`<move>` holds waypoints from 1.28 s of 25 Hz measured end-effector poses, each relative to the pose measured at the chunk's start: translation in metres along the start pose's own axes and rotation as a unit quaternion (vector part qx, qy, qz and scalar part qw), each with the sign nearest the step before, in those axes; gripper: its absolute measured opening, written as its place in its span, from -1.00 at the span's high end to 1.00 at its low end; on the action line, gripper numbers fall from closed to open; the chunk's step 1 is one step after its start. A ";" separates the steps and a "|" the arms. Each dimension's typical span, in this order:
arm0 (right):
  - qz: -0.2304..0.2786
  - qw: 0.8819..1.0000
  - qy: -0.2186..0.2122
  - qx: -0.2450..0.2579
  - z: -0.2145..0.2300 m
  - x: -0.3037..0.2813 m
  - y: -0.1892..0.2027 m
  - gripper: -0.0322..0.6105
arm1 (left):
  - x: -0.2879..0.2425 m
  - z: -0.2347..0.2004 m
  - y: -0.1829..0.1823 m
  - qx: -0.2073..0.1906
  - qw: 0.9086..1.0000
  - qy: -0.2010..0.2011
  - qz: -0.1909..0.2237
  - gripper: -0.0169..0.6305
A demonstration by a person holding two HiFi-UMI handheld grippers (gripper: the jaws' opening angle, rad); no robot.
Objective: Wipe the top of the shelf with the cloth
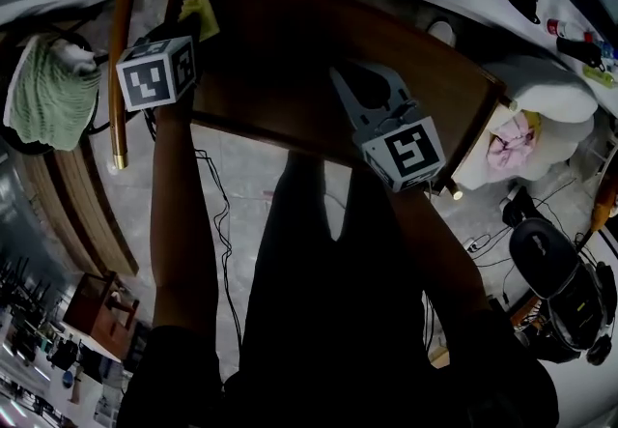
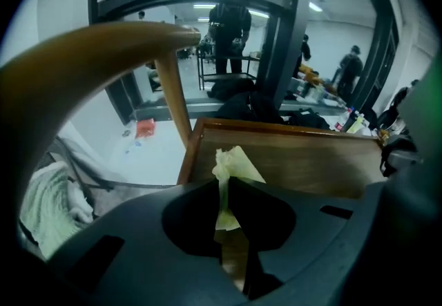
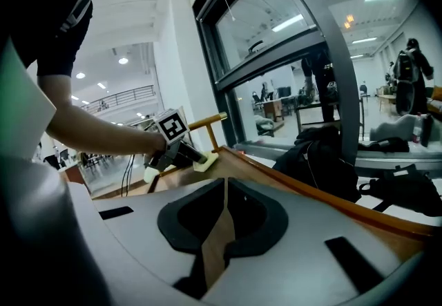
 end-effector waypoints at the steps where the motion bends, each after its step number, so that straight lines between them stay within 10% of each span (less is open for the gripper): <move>1: 0.001 1.000 0.001 0.000 0.001 0.004 0.000 0.81 | 0.000 -0.001 0.001 -0.001 1.000 -0.011 0.002 0.83; 7: 0.004 1.000 0.018 0.002 0.023 0.052 0.010 0.82 | 0.010 -0.004 0.004 0.027 0.998 -0.048 0.033 0.84; 13: 0.005 0.995 0.096 -0.015 0.079 0.138 0.039 0.81 | -0.002 0.144 0.035 0.051 0.989 0.138 0.024 0.84; 20: -0.001 0.986 0.162 -0.025 0.139 0.230 0.069 0.82 | -0.013 0.373 0.090 0.011 0.942 0.324 -0.090 0.84; 25: 0.001 0.985 0.166 -0.037 0.153 0.263 0.085 0.81 | -0.012 0.456 0.119 -0.066 0.928 0.344 -0.130 0.84; 32: 0.004 0.989 0.146 -0.039 0.155 0.272 0.096 0.81 | -0.011 0.470 0.126 -0.076 0.934 0.323 -0.134 0.84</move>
Point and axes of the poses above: the fingertips, and each gripper's own axes: x backward along the fingers, z to its right, y out of its underside, the point moved 9 cm from there along x, backward along the fingers, and after that the axes turned 8 degrees about x, right-handed, at the moved point
